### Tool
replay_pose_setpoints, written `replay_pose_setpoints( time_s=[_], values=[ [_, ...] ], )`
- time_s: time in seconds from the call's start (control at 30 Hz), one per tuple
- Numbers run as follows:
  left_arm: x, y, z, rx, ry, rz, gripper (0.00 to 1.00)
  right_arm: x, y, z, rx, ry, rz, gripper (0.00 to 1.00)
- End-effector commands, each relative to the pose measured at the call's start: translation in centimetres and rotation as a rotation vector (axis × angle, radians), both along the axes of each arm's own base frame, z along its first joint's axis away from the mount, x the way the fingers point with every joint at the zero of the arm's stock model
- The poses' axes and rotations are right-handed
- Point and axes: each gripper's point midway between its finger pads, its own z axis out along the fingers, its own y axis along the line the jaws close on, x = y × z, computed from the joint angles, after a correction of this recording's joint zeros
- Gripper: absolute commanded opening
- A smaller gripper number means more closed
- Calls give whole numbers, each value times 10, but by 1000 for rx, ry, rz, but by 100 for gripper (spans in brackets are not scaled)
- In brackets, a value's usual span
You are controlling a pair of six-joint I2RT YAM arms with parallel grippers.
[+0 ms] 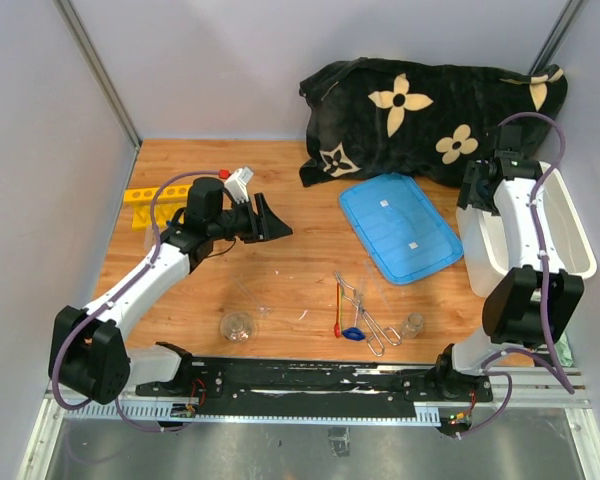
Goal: Organize the chemistry lab equipment
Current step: Pick up the storage box at the center of the board.
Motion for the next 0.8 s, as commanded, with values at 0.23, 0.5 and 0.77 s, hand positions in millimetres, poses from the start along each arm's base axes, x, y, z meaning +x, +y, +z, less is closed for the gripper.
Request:
replay_pose_setpoints(
  time_s=[0.23, 0.5, 0.77],
  values=[
    [-3, -5, 4, 5, -34, -54, 55, 6, -23, -31, -50, 98, -66, 13],
    [-5, -4, 1, 7, -27, -55, 54, -5, -31, -29, -101, 154, -115, 1],
    [-4, -4, 1, 5, -19, -49, 53, -24, -32, 47, -305, -22, -140, 1]
  ],
)
